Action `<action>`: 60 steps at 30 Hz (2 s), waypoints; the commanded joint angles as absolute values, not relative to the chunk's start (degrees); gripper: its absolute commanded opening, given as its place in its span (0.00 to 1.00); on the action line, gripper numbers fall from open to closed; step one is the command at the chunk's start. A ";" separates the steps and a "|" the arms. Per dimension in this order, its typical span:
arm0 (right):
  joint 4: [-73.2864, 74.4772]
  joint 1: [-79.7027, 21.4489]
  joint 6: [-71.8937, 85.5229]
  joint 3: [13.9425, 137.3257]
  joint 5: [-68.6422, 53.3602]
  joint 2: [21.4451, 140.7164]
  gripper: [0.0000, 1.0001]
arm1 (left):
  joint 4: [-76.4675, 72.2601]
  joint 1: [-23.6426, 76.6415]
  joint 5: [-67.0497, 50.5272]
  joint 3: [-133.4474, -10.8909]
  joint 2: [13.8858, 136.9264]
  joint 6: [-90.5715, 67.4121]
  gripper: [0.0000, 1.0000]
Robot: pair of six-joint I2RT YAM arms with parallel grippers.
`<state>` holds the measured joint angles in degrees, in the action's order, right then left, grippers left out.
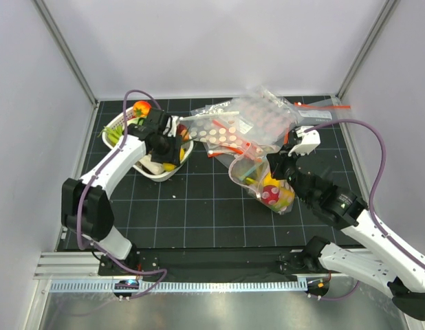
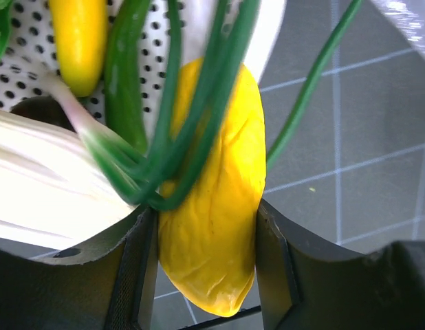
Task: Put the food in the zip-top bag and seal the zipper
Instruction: Place the fake fruit in the zipper food storage bag.
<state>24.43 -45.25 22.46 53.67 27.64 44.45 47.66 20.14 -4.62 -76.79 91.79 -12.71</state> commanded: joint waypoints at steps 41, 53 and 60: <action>26.37 -45.09 26.98 58.01 23.55 45.97 0.01 | 37.09 52.56 -14.16 -100.90 98.80 -21.54 1.00; 19.86 -45.09 27.25 52.38 25.40 40.96 0.01 | 12.69 53.26 8.31 -64.10 72.27 -22.06 1.00; 17.84 -45.09 25.49 51.07 24.79 40.34 0.02 | 7.39 53.26 11.69 -56.43 64.16 -21.01 1.00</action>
<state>23.51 -44.88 26.63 51.13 24.16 40.84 16.21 53.19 7.27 -57.06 65.19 -22.02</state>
